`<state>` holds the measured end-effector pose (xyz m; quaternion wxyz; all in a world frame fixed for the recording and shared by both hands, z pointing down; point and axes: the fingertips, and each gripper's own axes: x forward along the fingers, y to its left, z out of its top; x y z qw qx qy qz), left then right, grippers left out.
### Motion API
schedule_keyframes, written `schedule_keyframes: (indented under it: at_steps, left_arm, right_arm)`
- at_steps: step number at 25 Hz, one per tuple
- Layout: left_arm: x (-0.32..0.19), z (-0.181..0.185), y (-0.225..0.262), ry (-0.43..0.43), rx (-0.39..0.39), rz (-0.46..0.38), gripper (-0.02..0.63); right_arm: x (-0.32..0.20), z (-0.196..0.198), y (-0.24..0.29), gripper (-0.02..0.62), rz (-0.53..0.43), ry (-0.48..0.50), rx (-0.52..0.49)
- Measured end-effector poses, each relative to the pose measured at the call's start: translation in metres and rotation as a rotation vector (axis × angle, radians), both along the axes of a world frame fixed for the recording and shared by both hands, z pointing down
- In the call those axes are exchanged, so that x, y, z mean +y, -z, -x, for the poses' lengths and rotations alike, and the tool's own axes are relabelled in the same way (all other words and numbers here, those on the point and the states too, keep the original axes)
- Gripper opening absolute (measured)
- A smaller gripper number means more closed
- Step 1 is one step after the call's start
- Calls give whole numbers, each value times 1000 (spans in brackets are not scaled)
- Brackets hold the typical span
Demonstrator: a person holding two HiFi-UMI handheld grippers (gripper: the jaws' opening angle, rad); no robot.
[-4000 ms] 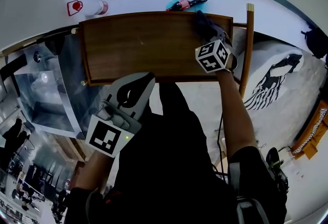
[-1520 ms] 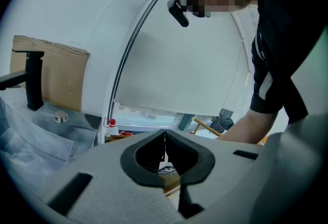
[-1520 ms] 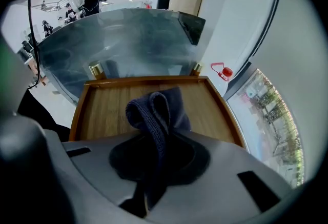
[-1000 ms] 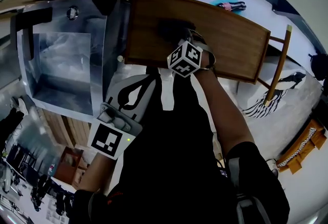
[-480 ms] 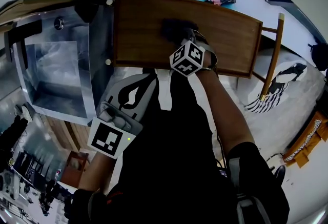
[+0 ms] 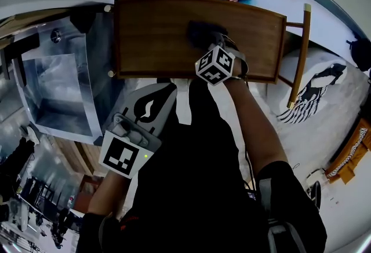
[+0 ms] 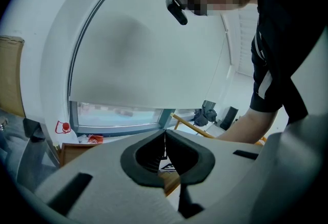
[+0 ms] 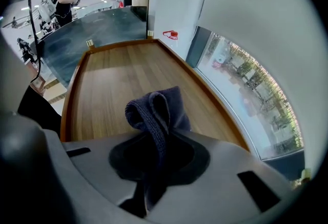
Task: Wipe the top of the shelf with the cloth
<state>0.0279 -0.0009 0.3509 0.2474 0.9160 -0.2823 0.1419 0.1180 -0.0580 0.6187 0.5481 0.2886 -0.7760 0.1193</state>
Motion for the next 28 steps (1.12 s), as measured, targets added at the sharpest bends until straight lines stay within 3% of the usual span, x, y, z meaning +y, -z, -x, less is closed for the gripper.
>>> schedule_keyframes:
  at_steps: [28]
  left_arm:
    - [9, -111, 2, -127, -3, -11, 21]
  right_arm:
    - [16, -170, 0, 48, 0, -190, 82]
